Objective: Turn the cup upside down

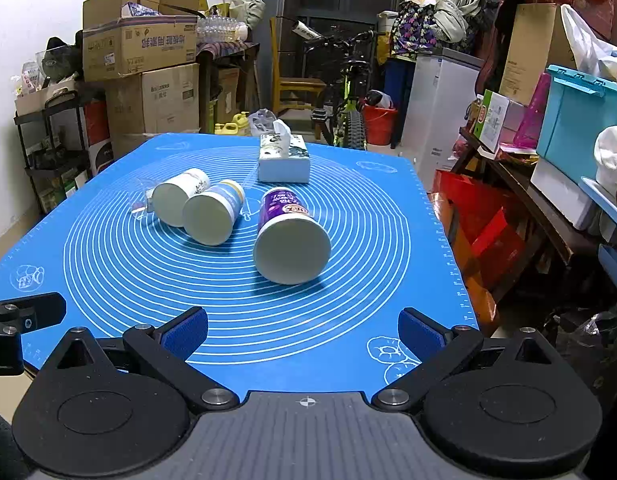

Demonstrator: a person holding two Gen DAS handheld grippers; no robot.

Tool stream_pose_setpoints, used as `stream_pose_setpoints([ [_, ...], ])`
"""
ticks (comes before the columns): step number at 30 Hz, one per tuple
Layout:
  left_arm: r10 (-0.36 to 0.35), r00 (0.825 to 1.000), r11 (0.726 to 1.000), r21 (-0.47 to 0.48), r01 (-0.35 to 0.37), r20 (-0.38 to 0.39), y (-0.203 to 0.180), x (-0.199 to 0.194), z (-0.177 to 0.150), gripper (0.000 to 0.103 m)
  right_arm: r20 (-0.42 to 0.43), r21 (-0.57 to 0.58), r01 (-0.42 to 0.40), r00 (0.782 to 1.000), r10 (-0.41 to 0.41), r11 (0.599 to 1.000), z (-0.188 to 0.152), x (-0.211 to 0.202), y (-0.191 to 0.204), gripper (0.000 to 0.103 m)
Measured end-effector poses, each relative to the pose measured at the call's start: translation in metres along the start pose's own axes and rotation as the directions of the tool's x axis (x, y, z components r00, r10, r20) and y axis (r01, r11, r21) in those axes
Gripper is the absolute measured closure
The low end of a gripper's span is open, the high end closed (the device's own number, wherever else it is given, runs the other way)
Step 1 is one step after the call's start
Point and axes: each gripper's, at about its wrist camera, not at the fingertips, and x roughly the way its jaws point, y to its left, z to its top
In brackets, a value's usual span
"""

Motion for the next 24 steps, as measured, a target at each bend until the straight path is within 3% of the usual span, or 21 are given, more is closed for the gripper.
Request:
stream_pose_setpoints([
  [24, -0.002, 1.0, 1.0, 0.017, 0.002, -0.001, -0.006, -0.001, -0.002, 0.001, 0.002, -0.007, 0.009, 1.0, -0.009, 1.0, -0.001, 0.001, -0.009, 0.002],
])
